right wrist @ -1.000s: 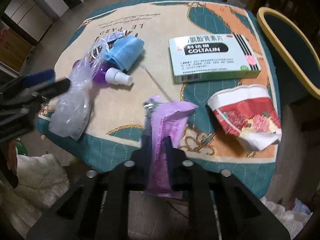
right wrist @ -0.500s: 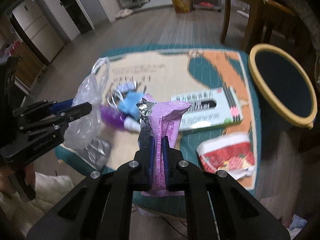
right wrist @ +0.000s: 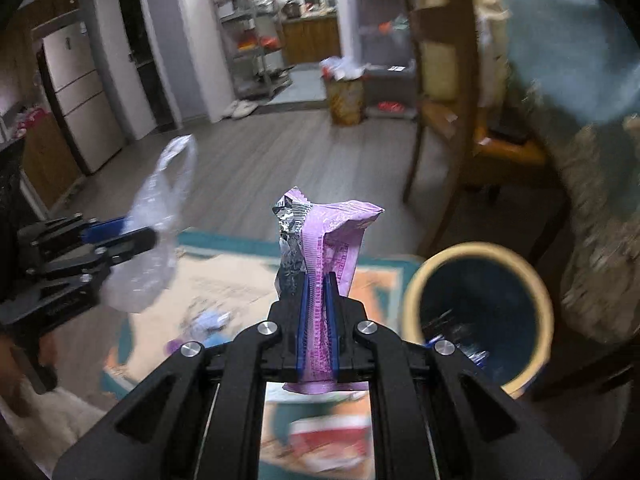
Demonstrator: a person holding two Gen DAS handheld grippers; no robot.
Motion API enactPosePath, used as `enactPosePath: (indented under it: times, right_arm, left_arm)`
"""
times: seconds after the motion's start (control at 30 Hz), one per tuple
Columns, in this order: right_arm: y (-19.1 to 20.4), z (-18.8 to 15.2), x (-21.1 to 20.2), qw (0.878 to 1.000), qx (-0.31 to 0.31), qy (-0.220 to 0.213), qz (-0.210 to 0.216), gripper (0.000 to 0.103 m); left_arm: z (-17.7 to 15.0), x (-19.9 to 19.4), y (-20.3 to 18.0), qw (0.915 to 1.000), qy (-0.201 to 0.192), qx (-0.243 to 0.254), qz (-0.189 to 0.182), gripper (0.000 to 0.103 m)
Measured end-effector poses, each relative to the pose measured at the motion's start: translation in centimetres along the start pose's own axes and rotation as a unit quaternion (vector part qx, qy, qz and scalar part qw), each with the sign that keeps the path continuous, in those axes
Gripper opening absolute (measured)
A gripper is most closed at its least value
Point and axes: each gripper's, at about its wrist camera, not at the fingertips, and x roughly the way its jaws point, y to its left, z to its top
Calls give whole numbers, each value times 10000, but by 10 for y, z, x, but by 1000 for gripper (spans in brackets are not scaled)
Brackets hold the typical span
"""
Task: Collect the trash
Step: 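Carry the pink wrapper and plastic bag over the bin and release both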
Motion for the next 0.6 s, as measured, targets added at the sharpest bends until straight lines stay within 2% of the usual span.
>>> enactPosePath:
  times: [0.13, 0.23, 0.37, 0.6]
  right_arm:
    - [-52, -5, 16, 9976, 657, -8, -230, 8]
    - [-85, -13, 28, 9931, 1144, 185, -155, 8]
    - [-107, -19, 40, 9933, 1017, 289, -472, 8]
    - [-149, -39, 67, 9899, 874, 564, -964, 8]
  left_arm:
    - [4, 31, -8, 9991, 124, -312, -264, 28]
    - [11, 45, -22, 9988, 148, -250, -394, 28]
    - [19, 69, -49, 9979, 241, -103, -594, 28]
    - [23, 101, -96, 9966, 334, 204, -719, 28]
